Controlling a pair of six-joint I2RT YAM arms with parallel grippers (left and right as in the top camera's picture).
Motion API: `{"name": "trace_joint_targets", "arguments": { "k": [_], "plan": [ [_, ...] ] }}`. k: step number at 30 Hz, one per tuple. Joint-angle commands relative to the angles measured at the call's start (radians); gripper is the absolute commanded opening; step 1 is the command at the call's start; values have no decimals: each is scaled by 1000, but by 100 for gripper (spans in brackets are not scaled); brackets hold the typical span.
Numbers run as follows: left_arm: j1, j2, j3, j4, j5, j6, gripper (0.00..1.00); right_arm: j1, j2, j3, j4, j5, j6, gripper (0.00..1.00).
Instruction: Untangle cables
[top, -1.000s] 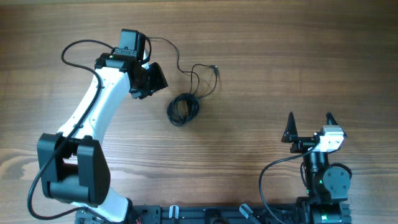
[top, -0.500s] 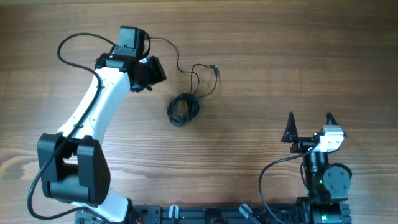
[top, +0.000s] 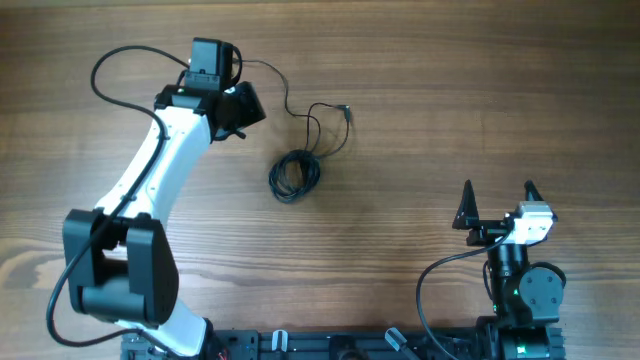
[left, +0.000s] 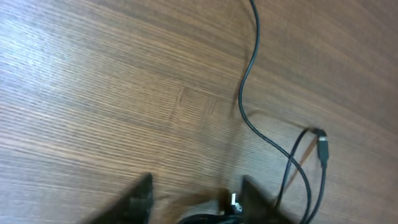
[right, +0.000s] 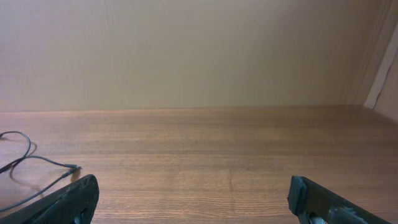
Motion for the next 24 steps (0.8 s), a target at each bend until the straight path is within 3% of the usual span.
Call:
{"name": "trace_joint_targets", "arguments": {
  "k": [1, 2, 7, 10, 11, 17, 24],
  "plan": [
    [-12, 70, -7, -12, 47, 2, 10, -4, -5, -1, 5, 16, 12, 100],
    [-20, 84, -7, -24, 46, 2, 11, -4, -5, 0, 5, 16, 12, 100],
    [-55, 129, -7, -156, 45, 14, 34, -4, -5, -1, 5, 16, 11, 100],
    [-55, 129, -6, -266, 46, 13, 71, -4, -5, -1, 5, 16, 12, 100],
    [-55, 129, -6, -298, 46, 14, 75, -4, -5, -1, 5, 16, 12, 100],
    [-68, 129, -7, -402, 108, 150, 80, -4, -5, -1, 5, 16, 12, 100],
    [-95, 130, -7, -356, 110, 153, 83, -4, -5, -1, 5, 16, 12, 100]
  ]
}}
